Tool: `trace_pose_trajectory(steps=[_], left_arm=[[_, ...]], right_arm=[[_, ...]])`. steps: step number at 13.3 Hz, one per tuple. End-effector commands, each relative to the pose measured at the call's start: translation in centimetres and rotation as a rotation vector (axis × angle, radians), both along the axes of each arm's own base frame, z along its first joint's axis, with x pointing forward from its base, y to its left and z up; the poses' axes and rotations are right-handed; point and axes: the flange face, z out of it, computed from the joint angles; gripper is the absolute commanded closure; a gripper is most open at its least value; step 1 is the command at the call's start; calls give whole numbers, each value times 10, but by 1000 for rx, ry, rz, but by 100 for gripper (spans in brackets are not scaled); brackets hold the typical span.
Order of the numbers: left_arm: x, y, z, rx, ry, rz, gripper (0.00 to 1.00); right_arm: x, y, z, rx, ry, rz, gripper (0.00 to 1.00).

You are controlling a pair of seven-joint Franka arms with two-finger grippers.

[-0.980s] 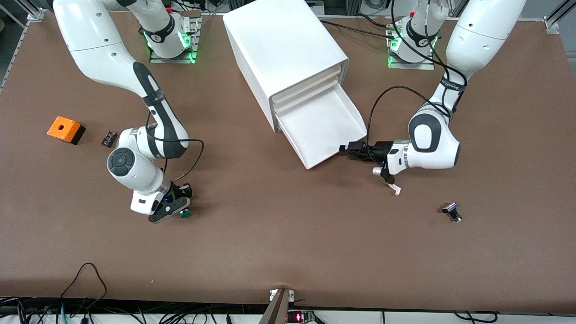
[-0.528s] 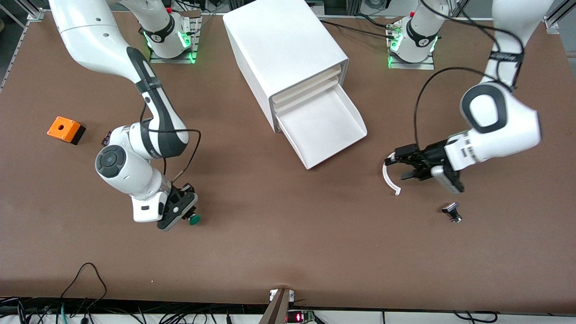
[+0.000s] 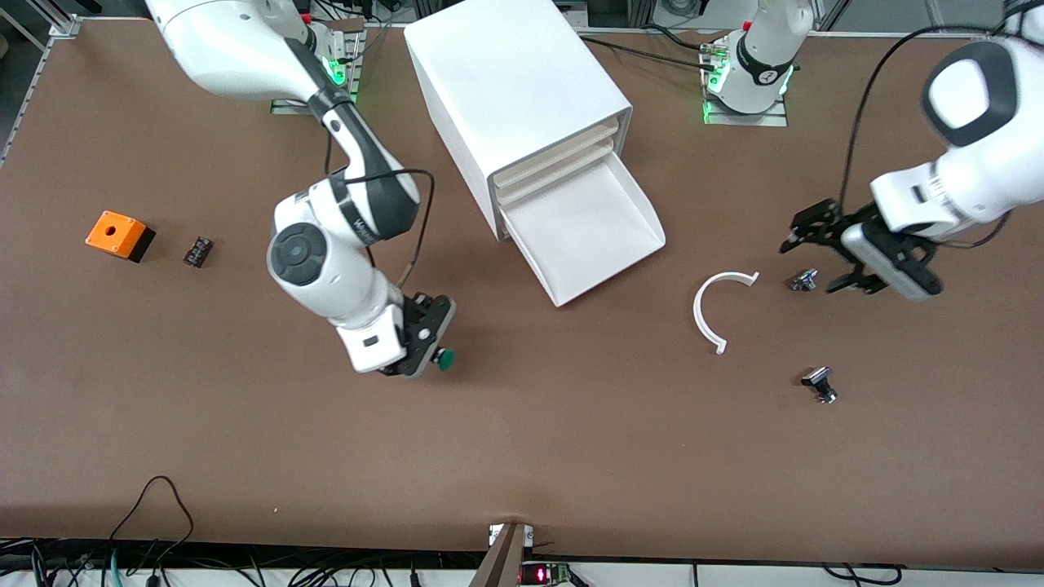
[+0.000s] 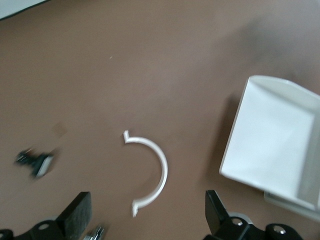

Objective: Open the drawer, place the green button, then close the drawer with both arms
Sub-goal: 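Lift the green button with the right gripper while the left gripper withdraws, then carry the green button with the right gripper over the open drawer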

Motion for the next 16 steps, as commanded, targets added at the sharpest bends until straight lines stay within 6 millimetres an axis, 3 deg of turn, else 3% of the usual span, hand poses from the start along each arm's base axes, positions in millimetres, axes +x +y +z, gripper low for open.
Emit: trace_pose_trajectory(steps=[1,3,4,6,11,13,16], left_arm=[[0,9,75,187,32,55,0],[-7,11,100,286,73,143,0],[-8,13,102,337,80,189,0],[-8,17,90,421,111,298,0],[-8,27,84,351,152,385,0],[-9,39,81,324,171,425,0],[-10,35,83,324,182,501,0]], right_arm=[[-16,37,10,-5,-19,147,72],[-39,73,10,-24,-42,274,72],[-52,90,9,-44,-53,324,72],[-65,108,9,-53,-63,367,72],[-135,190,7,-92,-116,546,70],[-152,206,-10,-127,-118,633,69],[-169,217,-32,-148,-94,699,69]])
